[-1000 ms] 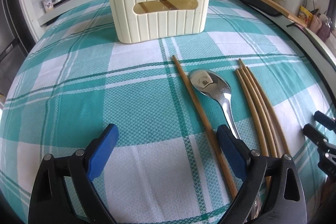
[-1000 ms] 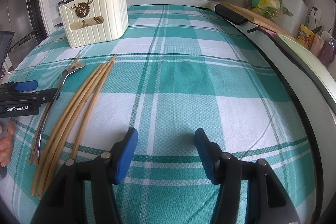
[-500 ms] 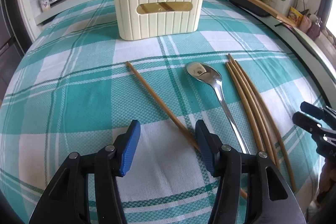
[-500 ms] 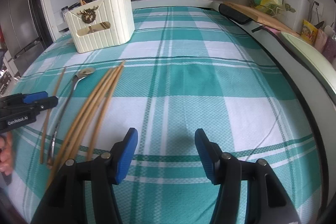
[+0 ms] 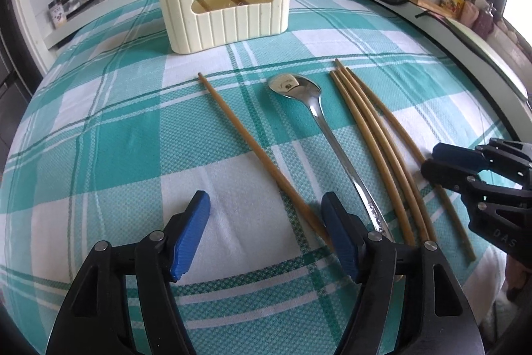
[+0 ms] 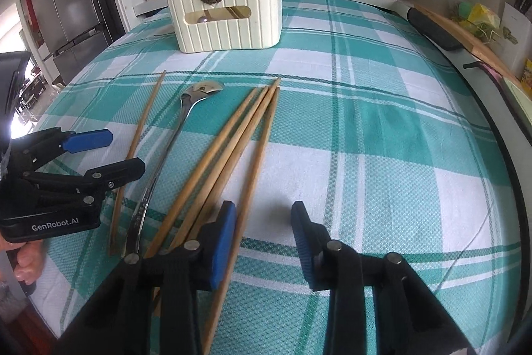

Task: Organize utensils
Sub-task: 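Grasp a wooden chopstick with the left tool while the right tool grasps another chopstick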

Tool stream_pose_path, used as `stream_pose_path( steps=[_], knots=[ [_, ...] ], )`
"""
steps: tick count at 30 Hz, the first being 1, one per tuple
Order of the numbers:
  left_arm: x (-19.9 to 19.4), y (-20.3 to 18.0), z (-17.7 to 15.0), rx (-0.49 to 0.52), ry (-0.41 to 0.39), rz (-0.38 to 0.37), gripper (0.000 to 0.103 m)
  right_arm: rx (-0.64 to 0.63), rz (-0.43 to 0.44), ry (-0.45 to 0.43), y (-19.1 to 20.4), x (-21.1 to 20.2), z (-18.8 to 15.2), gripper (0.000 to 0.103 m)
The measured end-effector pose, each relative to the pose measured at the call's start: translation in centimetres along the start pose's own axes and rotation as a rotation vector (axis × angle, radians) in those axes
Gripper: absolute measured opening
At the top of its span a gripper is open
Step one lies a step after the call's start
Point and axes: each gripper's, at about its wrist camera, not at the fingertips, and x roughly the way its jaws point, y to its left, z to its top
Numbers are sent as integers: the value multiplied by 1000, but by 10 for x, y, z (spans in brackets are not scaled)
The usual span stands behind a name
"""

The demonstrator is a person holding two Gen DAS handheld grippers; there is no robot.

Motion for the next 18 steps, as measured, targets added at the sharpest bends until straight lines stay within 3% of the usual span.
stream_pose_path(
  steps=[2, 7, 9, 11, 13, 18],
  knots=[
    [-3, 5, -3, 0, 5, -2, 71, -17, -26, 3, 0, -1, -1, 15],
    [-7, 16, -8, -25, 5, -4, 67, -3, -66, -8, -6, -4, -4, 14],
    [-7, 15, -7, -22, -3, -7, 56, 5, -65, -14, -7, -3, -3, 13],
    [-8, 13, -7, -14, -11, -11, 29, -2, -88, -20, -7, -3, -3, 11],
    [-7, 11, -7, -6, -19, 2, 8, -5, -130, -26, -9, -3, -4, 10],
    [-11, 22, -9, -57, -28, 40, 4, 38, -195, -28, -28, -6, -9, 10]
  ],
)
